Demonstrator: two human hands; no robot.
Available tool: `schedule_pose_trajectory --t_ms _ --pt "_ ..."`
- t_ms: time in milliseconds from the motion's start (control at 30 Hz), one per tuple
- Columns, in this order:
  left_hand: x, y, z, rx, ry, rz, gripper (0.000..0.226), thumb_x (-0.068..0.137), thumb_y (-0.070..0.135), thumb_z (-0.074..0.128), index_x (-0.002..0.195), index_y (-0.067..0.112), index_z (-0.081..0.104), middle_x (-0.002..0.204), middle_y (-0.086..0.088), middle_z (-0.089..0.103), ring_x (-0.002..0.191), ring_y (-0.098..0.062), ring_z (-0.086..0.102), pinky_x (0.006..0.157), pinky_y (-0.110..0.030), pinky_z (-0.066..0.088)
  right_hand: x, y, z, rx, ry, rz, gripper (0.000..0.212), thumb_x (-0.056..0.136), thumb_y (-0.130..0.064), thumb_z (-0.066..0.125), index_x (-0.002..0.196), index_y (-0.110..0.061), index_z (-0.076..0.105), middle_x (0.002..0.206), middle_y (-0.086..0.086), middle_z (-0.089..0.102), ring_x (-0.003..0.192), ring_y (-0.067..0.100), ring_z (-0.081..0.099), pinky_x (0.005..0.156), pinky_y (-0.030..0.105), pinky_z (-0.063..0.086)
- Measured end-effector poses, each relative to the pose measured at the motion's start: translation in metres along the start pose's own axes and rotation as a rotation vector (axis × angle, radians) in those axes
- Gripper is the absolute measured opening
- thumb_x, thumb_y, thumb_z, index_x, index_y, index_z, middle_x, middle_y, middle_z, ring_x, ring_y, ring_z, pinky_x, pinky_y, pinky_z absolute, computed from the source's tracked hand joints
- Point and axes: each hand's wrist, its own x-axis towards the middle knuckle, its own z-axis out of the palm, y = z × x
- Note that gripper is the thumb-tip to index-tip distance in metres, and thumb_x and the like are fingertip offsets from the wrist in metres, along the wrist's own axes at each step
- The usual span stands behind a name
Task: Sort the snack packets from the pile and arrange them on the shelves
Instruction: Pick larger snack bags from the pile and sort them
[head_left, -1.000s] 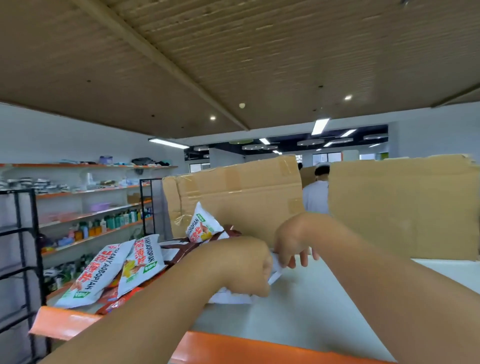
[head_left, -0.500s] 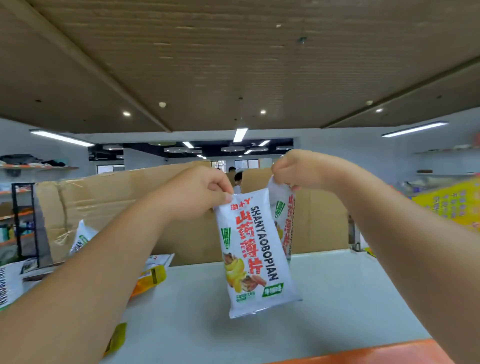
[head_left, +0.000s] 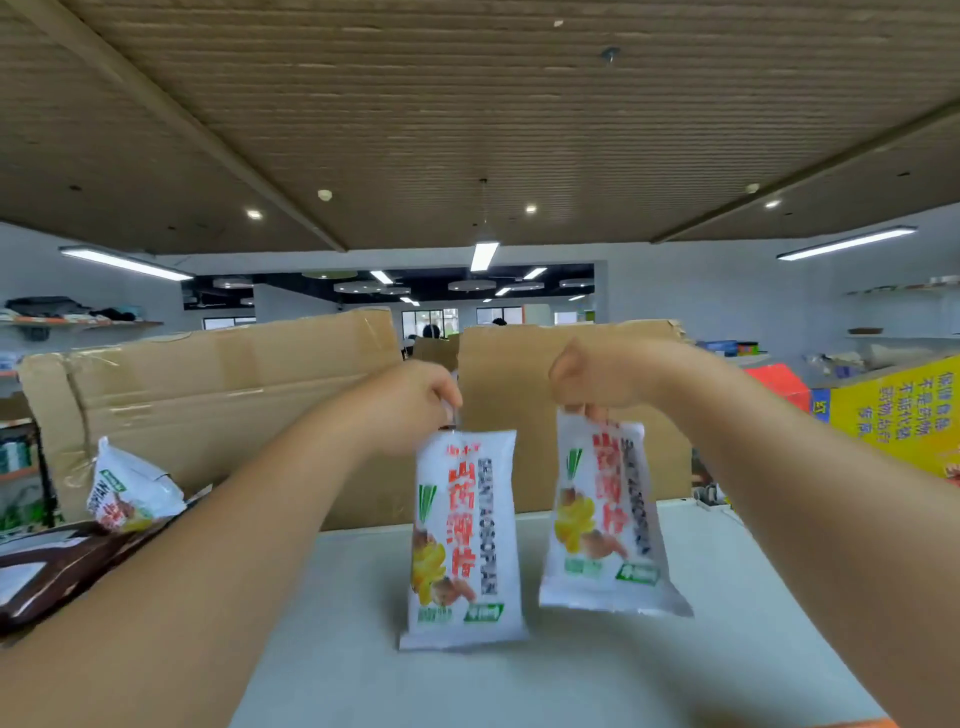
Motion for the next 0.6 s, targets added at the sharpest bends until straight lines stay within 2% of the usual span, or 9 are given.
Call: schedule_pose_trajectory --t_ms 67,133,200,267,333,400,467,600 --pt "0.003 -0.005 0.02 0.056 -0.09 -0.019 0.011 0.096 0.03 0.064 0.106 0.034 0.068 0.112 0.008 0.066 0.098 -0.012 0.064 0.088 -0.032 0.054 0.009 0.008 0.025 0.02 -0.103 0.033 0.028 0.095 -0.042 0.059 0.085 -0.017 0.069 0.084 -0.002 0.074 0.078 0.017 0.069 0.081 0.034 0.053" --pt "0.001 -0.006 0.035 0.105 -0.187 -0.02 0.011 0.095 0.038 0.065 0.105 0.037 0.069 0.11 0.012 0.065 0.097 -0.007 0.062 0.089 -0.032 0.053 0.012 0.018 0.037 0.027 -0.187 0.048 0.04 0.094 -0.053 0.06 0.098 -0.015 0.071 0.094 -0.001 0.075 0.084 0.015 0.073 0.084 0.037 0.056" --pt "-0.002 -0.006 0.051 0.182 -0.283 -0.036 0.015 0.094 0.046 0.063 0.103 0.037 0.07 0.104 0.016 0.065 0.095 -0.005 0.062 0.089 -0.032 0.053 0.014 0.027 0.045 0.039 -0.311 0.082 0.048 0.093 -0.053 0.062 0.107 -0.008 0.071 0.096 0.003 0.075 0.083 0.017 0.075 0.08 0.042 0.062" --pt "-0.006 -0.007 0.069 0.252 -0.358 -0.066 0.022 0.093 0.054 0.062 0.103 0.037 0.069 0.098 0.017 0.067 0.093 -0.006 0.063 0.088 -0.032 0.054 0.013 0.029 0.055 0.063 -0.507 0.143 0.053 0.089 -0.05 0.069 0.113 -0.002 0.068 0.092 0.009 0.074 0.079 0.024 0.075 0.075 0.047 0.063" --pt "-0.007 -0.009 0.084 0.265 -0.392 -0.099 0.026 0.089 0.06 0.063 0.104 0.039 0.066 0.092 0.019 0.071 0.088 -0.004 0.063 0.086 -0.03 0.054 0.011 0.027 0.069 0.046 -0.67 0.146 0.054 0.086 -0.045 0.076 0.11 0.001 0.064 0.089 0.013 0.067 0.074 0.03 0.071 0.077 0.051 0.062" --pt "-0.009 -0.01 0.091 0.263 -0.398 -0.124 0.031 0.087 0.063 0.064 0.109 0.042 0.063 0.092 0.019 0.07 0.085 -0.004 0.063 0.083 -0.028 0.054 0.01 0.024 0.08 -0.014 -0.717 0.07 0.044 0.086 -0.043 0.077 0.099 -0.005 0.06 0.087 0.013 0.06 0.071 0.03 0.065 0.08 0.052 0.06" --pt "-0.009 -0.011 0.094 0.266 -0.378 -0.125 0.039 0.082 0.068 0.065 0.111 0.043 0.061 0.097 0.019 0.067 0.088 -0.003 0.063 0.088 -0.03 0.054 0.012 0.022 0.083 -0.049 -0.694 -0.019 0.036 0.087 -0.04 0.076 0.092 -0.011 0.056 0.087 0.011 0.058 0.076 0.028 0.062 0.082 0.05 0.06" --pt "-0.01 -0.011 0.099 0.231 -0.335 -0.106 0.044 0.081 0.07 0.066 0.116 0.045 0.059 0.1 0.023 0.056 0.09 0.0 0.057 0.086 -0.025 0.05 0.016 0.022 0.078 -0.091 -0.708 -0.1 0.037 0.086 -0.035 0.079 0.101 -0.01 0.057 0.09 0.009 0.059 0.081 0.026 0.062 0.083 0.049 0.061"
